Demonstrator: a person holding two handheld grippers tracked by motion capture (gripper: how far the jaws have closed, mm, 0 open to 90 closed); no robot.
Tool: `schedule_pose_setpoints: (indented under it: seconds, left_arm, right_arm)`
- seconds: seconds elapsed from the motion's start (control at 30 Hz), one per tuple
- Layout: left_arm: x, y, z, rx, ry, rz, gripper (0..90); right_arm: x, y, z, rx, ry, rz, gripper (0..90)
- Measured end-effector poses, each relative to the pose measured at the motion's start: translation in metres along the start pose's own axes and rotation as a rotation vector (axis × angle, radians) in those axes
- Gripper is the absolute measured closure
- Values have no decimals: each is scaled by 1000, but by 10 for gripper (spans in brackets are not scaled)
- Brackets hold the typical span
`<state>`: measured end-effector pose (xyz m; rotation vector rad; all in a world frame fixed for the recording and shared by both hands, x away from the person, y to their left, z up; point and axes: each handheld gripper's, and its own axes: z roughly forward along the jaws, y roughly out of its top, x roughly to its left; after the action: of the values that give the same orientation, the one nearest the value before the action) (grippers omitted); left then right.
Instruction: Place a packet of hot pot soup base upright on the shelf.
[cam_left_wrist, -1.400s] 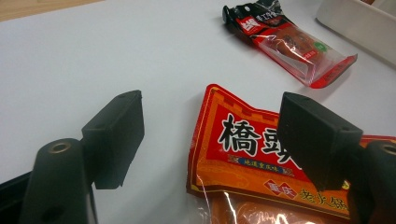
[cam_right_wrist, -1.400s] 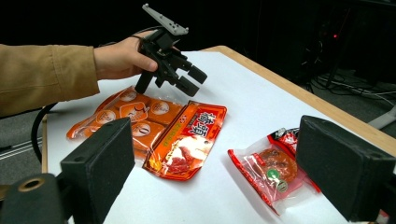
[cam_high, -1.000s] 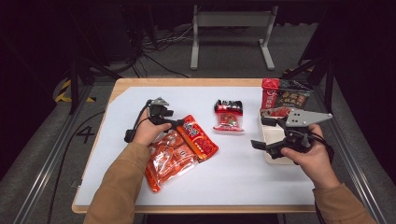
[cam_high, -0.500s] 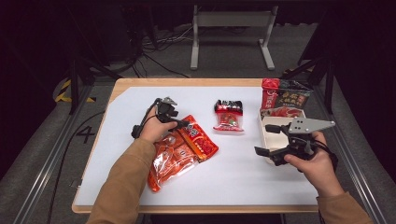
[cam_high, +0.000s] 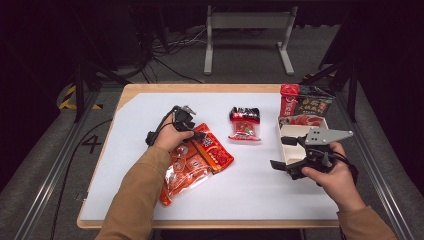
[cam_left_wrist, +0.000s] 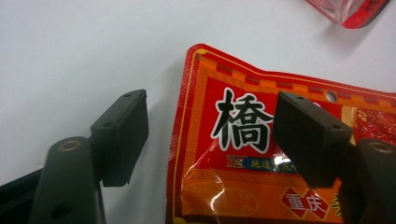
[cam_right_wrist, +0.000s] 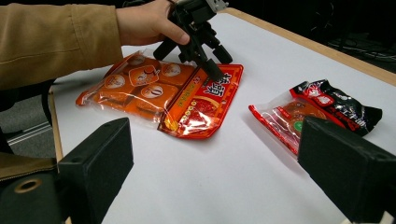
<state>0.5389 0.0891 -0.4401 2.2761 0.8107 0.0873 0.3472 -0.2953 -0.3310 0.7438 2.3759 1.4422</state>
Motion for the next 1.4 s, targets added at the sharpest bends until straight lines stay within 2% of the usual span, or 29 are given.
schedule_pose_setpoints:
  seconds: [0.1,0.13,0.27,0.33,0.53,0.63,0.73,0.9,0.97,1.0,1.1,1.13,1.17,1.2,1.3,1.33,1.37,1.4]
  left_arm:
    - [-1,0,0,-5,-33,17,367]
    - [-3,1,0,1,-32,27,391]
    - [-5,1,-2,-2,-34,35,391]
    - [-5,2,-6,-19,-55,15,448]
    - [-5,1,-11,-6,-63,27,625]
    - [-6,1,-12,-6,-80,30,668]
    - [-7,2,-9,0,-84,27,673]
    - [-7,4,-1,9,-55,35,663]
    - [-6,5,3,16,-33,47,591]
    - [-7,6,4,20,-31,35,564]
    - [-4,10,7,6,-46,14,548]
    - [-3,11,11,-15,-28,15,515]
    - [-3,11,11,-15,-28,15,402]
    - [-4,11,11,-12,-27,6,411]
    - [-5,12,12,-10,-19,19,408]
    - [-4,12,11,-12,-32,23,413]
    - [-4,11,11,-11,-67,18,456]
    - [-4,11,10,-16,-86,19,519]
  right_arm:
    - [0,0,0,1,0,1,113]
    - [-1,-1,0,3,2,3,113]
    - [-1,-2,2,9,4,4,113]
    - [-1,-3,3,10,11,6,113]
    - [-1,-2,5,21,19,5,113]
    - [-1,-2,6,19,24,4,113]
    - [0,-2,8,19,28,5,114]
    - [1,-2,11,21,37,6,115]
    - [2,-2,12,25,42,5,115]
    - [2,-2,12,27,44,5,116]
    - [3,-3,12,31,46,4,116]
    - [3,-4,12,31,46,5,116]
    - [2,-5,12,32,45,6,116]
    - [2,-6,12,31,44,7,116]
    - [1,-7,11,32,45,12,116]
    - [1,-9,11,33,43,15,116]
    - [0,-10,11,34,43,15,116]
    - [0,-10,11,33,43,18,116]
